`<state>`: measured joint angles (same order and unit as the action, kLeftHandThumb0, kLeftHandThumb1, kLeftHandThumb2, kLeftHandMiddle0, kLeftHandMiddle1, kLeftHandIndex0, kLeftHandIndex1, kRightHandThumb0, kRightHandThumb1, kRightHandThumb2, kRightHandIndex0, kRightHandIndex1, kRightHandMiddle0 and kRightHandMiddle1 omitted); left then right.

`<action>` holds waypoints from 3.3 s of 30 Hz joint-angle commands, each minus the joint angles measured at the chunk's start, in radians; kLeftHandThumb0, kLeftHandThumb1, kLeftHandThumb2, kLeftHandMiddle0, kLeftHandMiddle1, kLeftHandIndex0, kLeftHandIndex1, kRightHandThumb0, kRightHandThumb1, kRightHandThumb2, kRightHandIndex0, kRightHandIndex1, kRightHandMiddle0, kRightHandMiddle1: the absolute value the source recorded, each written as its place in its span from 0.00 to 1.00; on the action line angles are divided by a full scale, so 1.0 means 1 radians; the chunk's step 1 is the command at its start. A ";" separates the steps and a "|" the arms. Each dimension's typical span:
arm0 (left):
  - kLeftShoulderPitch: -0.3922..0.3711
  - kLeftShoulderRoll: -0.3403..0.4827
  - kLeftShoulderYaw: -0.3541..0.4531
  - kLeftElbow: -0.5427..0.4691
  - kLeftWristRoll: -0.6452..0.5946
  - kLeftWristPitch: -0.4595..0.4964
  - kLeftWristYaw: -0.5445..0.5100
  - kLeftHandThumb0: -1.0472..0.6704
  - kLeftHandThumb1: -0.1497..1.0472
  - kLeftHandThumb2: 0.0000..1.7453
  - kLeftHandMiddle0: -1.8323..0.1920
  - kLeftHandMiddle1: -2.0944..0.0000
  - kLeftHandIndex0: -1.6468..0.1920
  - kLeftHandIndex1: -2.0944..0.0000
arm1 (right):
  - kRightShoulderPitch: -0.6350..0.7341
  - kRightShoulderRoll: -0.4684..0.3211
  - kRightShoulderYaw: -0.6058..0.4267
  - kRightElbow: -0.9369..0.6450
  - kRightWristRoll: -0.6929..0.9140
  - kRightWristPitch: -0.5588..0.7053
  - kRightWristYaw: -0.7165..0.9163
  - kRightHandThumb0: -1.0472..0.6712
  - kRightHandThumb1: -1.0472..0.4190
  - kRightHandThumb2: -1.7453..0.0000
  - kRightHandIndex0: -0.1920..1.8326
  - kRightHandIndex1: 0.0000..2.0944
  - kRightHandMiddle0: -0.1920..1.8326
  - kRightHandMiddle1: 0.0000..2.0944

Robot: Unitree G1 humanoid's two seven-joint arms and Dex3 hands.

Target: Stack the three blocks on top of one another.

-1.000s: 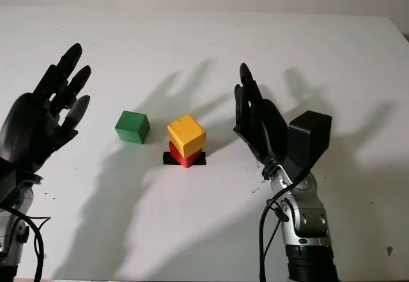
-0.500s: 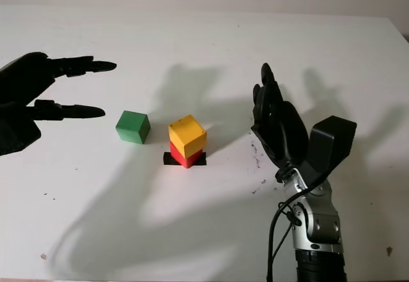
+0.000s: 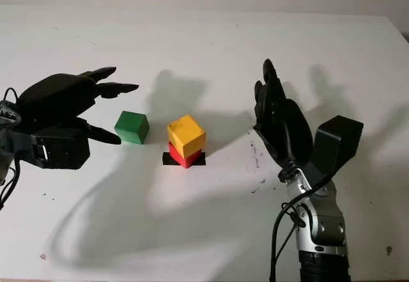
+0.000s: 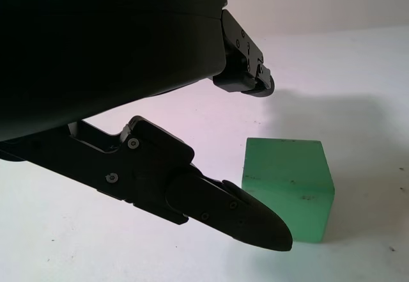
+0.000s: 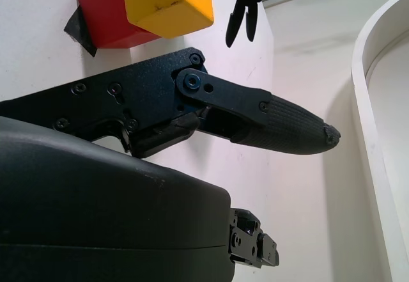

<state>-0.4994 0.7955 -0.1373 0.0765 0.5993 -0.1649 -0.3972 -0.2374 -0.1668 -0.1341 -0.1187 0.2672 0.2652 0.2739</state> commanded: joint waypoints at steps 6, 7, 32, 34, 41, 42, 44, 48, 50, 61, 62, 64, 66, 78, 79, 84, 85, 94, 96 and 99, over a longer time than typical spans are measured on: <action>-0.020 -0.015 -0.017 0.030 0.008 -0.036 0.017 0.13 0.88 0.03 0.88 0.97 0.69 0.97 | 0.001 -0.008 -0.001 -0.017 0.022 0.017 0.004 0.15 0.00 0.56 0.00 0.00 0.00 0.00; -0.021 -0.018 -0.015 0.036 0.003 -0.044 0.022 0.13 0.88 0.03 0.87 0.97 0.68 0.96 | 0.002 -0.010 -0.001 -0.017 0.023 0.017 0.005 0.15 0.00 0.56 0.00 0.00 0.00 0.00; -0.006 -0.021 -0.010 0.080 0.007 -0.110 0.120 0.32 0.98 0.03 0.73 0.97 0.70 0.42 | 0.006 -0.003 -0.002 -0.015 0.029 0.008 0.004 0.16 0.00 0.60 0.00 0.00 0.00 0.00; -0.008 -0.020 -0.013 0.084 0.014 -0.110 0.127 0.31 0.98 0.03 0.73 0.97 0.73 0.43 | 0.006 -0.004 -0.004 -0.015 0.032 0.008 0.006 0.17 0.00 0.61 0.00 0.00 0.00 0.00; -0.022 -0.020 -0.029 0.114 0.042 -0.147 0.154 0.32 0.97 0.03 0.74 0.97 0.70 0.46 | 0.004 -0.013 -0.010 -0.007 0.043 -0.001 0.026 0.18 0.00 0.61 0.00 0.00 0.00 0.00; -0.024 -0.021 -0.031 0.119 0.046 -0.153 0.156 0.34 0.97 0.03 0.74 0.98 0.70 0.45 | 0.003 -0.014 -0.010 -0.007 0.043 -0.001 0.027 0.18 0.00 0.62 0.00 0.00 0.00 0.00; -0.026 -0.021 -0.033 0.126 0.053 -0.163 0.165 0.36 0.97 0.03 0.74 0.98 0.70 0.43 | 0.003 -0.015 -0.010 -0.007 0.043 0.001 0.027 0.18 0.00 0.62 0.00 0.00 0.00 0.00; -0.029 -0.022 -0.028 0.136 0.053 -0.184 0.174 0.40 0.97 0.03 0.74 0.97 0.70 0.43 | 0.002 -0.011 -0.012 -0.005 0.046 -0.001 0.024 0.18 0.00 0.64 0.00 0.00 0.00 0.00; -0.031 -0.022 -0.017 0.129 0.030 -0.187 0.161 0.41 0.98 0.03 0.74 0.97 0.73 0.39 | 0.000 -0.012 -0.008 -0.005 0.039 0.000 0.020 0.18 0.00 0.64 0.00 0.00 0.00 0.00; -0.095 0.014 0.053 0.009 -0.201 -0.120 -0.065 0.40 1.00 0.04 0.71 0.97 0.74 0.35 | 0.004 -0.001 0.014 -0.009 0.035 0.003 0.013 0.19 0.00 0.63 0.00 0.00 0.00 0.00; -0.115 0.019 0.053 0.004 -0.214 -0.113 -0.093 0.40 1.00 0.03 0.71 0.97 0.75 0.35 | 0.004 0.001 0.016 -0.009 0.033 0.004 0.010 0.19 0.00 0.63 0.00 0.00 0.00 0.00; -0.155 0.023 0.059 0.005 -0.258 -0.103 -0.148 0.40 1.00 0.04 0.71 0.97 0.75 0.34 | 0.005 0.001 0.019 -0.006 0.033 0.000 0.009 0.19 0.00 0.64 0.00 0.00 0.00 0.00; -0.197 0.026 0.060 0.005 -0.289 -0.086 -0.197 0.39 1.00 0.05 0.71 0.97 0.77 0.31 | 0.006 0.002 0.023 -0.003 0.032 -0.004 0.010 0.19 0.00 0.64 0.00 0.00 0.00 0.00; -0.436 0.016 0.036 0.015 -0.346 -0.015 -0.365 0.38 0.97 0.03 0.71 0.97 0.67 0.39 | 0.017 0.015 0.034 -0.002 0.035 0.005 0.002 0.18 0.00 0.65 0.00 0.00 0.00 0.00; -0.460 0.010 0.031 0.028 -0.350 -0.010 -0.376 0.37 0.97 0.03 0.71 0.97 0.66 0.39 | 0.019 0.017 0.035 -0.003 0.034 0.003 0.001 0.18 0.00 0.65 0.00 0.00 0.00 0.00; -0.573 -0.039 -0.004 0.084 -0.373 0.038 -0.442 0.35 0.95 0.03 0.72 0.98 0.62 0.41 | 0.026 0.026 0.041 -0.005 0.039 -0.003 0.001 0.18 0.00 0.65 0.00 0.00 0.00 0.00; -0.584 -0.048 -0.007 0.089 -0.380 0.044 -0.452 0.35 0.95 0.03 0.72 0.98 0.62 0.42 | 0.026 0.029 0.041 -0.005 0.042 -0.002 0.000 0.18 0.00 0.65 0.00 0.00 0.00 0.00; -0.656 -0.142 -0.050 0.154 -0.440 -0.018 -0.518 0.33 0.95 0.03 0.72 0.98 0.63 0.37 | 0.030 0.032 0.050 -0.015 0.040 0.014 -0.011 0.17 0.00 0.64 0.00 0.00 0.00 0.00; -0.667 -0.162 -0.057 0.168 -0.463 -0.001 -0.546 0.35 0.95 0.03 0.73 0.98 0.63 0.36 | 0.033 0.031 0.053 -0.017 0.036 0.015 -0.015 0.17 0.00 0.64 0.00 0.00 0.00 0.00; -0.677 -0.192 -0.067 0.190 -0.486 -0.014 -0.576 0.34 0.95 0.03 0.72 0.98 0.64 0.32 | 0.037 0.031 0.054 -0.017 0.037 0.013 -0.017 0.17 0.00 0.64 0.00 0.00 0.00 0.00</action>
<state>-1.1345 0.6141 -0.1984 0.2602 0.1273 -0.1711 -0.9623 -0.2124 -0.1378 -0.0791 -0.1174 0.3039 0.2769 0.2575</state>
